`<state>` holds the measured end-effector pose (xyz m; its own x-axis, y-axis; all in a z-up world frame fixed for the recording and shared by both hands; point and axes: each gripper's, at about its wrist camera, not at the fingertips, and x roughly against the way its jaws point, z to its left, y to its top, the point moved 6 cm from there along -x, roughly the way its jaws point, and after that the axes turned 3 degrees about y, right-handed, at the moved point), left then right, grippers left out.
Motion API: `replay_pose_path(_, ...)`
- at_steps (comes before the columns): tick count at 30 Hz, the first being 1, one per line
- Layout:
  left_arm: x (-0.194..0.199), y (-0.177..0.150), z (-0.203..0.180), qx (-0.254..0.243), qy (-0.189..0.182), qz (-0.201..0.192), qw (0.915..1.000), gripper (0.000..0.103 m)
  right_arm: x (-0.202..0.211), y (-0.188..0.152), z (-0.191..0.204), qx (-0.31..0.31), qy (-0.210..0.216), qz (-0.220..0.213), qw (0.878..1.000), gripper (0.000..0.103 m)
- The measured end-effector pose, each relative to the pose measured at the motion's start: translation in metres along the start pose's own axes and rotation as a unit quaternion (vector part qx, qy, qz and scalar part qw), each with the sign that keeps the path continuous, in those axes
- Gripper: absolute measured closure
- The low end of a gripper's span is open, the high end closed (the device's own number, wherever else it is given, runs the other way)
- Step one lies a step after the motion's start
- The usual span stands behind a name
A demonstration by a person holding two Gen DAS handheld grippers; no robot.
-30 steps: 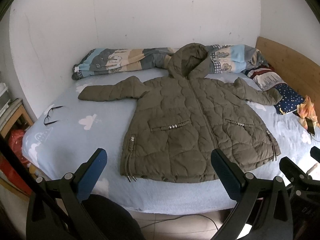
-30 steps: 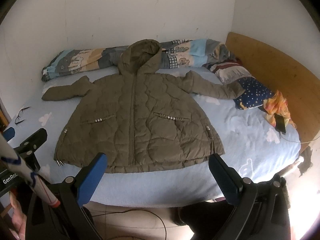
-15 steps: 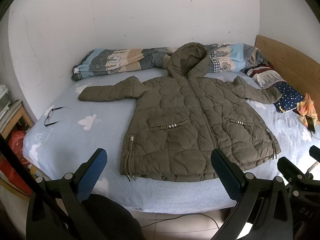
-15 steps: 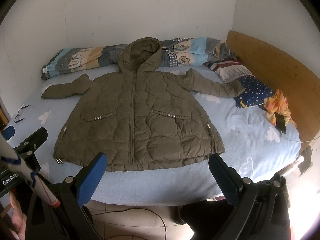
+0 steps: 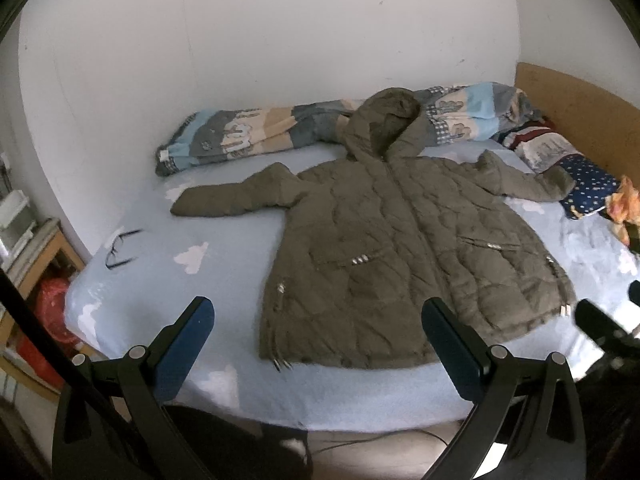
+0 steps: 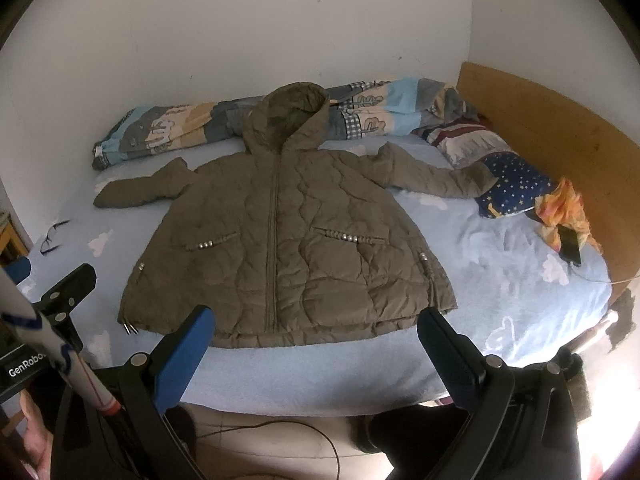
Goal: Fold large clothes
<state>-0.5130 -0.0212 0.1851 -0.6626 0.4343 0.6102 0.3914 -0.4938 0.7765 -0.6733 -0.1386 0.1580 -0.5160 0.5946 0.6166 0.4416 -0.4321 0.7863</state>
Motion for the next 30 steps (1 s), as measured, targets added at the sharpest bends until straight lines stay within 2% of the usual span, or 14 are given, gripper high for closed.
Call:
replay_pose_path(3, -0.025, 0.021, 0.003, -0.002, 0.009, -0.001, 1.0, 0.0, -0.013, 0.007, -0.016, -0.008, 0.0, -0.001, 1.0, 0.0)
replay_pose_path(6, -0.055, 0.051, -0.006, -0.01, 0.008, 0.0, 0.9999, 0.0, -0.026, 0.019, -0.045, -0.044, 0.002, 0.011, 0.999, 0.0)
replay_pose_path(9, -0.098, 0.083, -0.025, -0.018, 0.002, 0.0, 0.9998, 0.0, -0.039, 0.034, -0.085, -0.089, -0.015, 0.014, 0.996, 0.0)
replay_pose_path(12, -0.152, 0.106, -0.051, -0.018, -0.004, 0.018, 0.9997, 0.0, -0.053, 0.05, -0.125, -0.147, -0.02, 0.01, 0.989, 0.0)
replay_pose_path(16, -0.232, 0.098, -0.078, -0.022, -0.006, 0.055, 0.9982, 0.0, -0.08, 0.065, -0.165, -0.205, -0.024, 0.02, 0.978, 0.0)
replay_pose_path(18, -0.258, 0.086, -0.078, -0.03, 0.019, 0.092, 0.9951, 0.0, -0.099, 0.07, -0.177, -0.232, -0.018, 0.031, 0.972, 0.0)
replay_pose_path(19, -0.27, 0.083, -0.079, -0.03, 0.008, 0.121, 0.9922, 0.0, -0.11, 0.072, -0.182, -0.238, -0.017, 0.035, 0.97, 0.0)
replay_pose_path(20, -0.276, 0.083, -0.08, -0.026, -0.014, 0.133, 0.9907, 0.0, -0.125, 0.075, -0.186, -0.234, -0.015, 0.04, 0.971, 0.0)
replay_pose_path(22, -0.278, 0.085, -0.077, -0.028, -0.02, 0.132, 0.9906, 0.0, -0.162, 0.074, -0.196, -0.232, -0.009, 0.075, 0.97, 0.0)
replay_pose_path(24, -0.275, 0.087, -0.071, -0.04, -0.016, 0.124, 0.9914, 0.0, -0.205, 0.062, -0.206, -0.249, 0.019, 0.112, 0.962, 0.001)
replay_pose_path(25, -0.275, 0.089, -0.07, -0.041, -0.019, 0.123, 0.9913, 0.0, -0.23, 0.05, -0.213, -0.26, 0.03, 0.147, 0.954, 0.007)
replay_pose_path(28, -0.272, 0.098, -0.066, -0.034, -0.029, 0.115, 0.9924, 0.0, -0.271, 0.019, -0.221, -0.284, 0.045, 0.209, 0.935, 0.02)
replay_pose_path(30, -0.271, 0.101, -0.066, -0.029, -0.034, 0.113, 0.9926, 0.0, -0.289, 0.005, -0.227, -0.283, 0.034, 0.232, 0.93, 0.022)
